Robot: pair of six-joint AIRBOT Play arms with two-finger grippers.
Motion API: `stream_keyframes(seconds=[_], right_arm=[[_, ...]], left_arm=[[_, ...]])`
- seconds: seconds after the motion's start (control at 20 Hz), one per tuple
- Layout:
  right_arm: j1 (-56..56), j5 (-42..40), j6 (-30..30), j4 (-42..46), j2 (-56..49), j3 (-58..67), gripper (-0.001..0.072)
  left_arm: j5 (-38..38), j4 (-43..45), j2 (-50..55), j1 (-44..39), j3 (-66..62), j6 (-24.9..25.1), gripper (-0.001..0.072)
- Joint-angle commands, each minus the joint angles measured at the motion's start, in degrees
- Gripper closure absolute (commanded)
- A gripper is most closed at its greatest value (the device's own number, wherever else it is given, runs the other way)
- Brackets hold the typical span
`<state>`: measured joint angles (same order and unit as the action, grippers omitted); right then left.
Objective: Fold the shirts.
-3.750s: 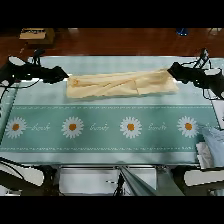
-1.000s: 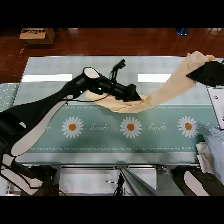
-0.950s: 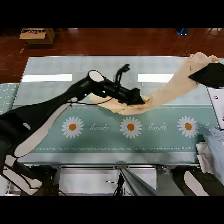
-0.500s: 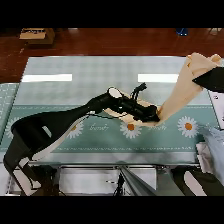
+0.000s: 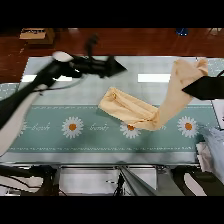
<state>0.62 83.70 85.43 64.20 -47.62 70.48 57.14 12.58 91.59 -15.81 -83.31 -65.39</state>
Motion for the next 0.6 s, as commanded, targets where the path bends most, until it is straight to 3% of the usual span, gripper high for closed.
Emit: stream_keyframes(seconds=[0.0, 0.25, 0.4, 0.55], right_arm=[[-10.38, -7.02, 5.77, 6.36, -0.72, -4.52, 0.0687], [-21.66, -26.86, 9.11, 6.51, -11.45, -8.87, 0.0687], [-26.69, -40.96, 9.07, 0.85, -20.94, -8.87, 0.0687], [-31.19, -49.22, 8.98, -6.88, -29.33, -8.87, 0.0686]], left_arm=[[3.82, 3.08, -10.75, 14.75, -0.02, 0.15, 0.069], [9.51, 3.1, -23.21, 27.41, -0.02, 0.17, 0.0689], [11.98, 3.32, -28.79, 29.16, -0.02, 0.2, 0.0689], [12.59, 3.52, -32.0, 28.26, -0.02, 0.15, 0.0688]])
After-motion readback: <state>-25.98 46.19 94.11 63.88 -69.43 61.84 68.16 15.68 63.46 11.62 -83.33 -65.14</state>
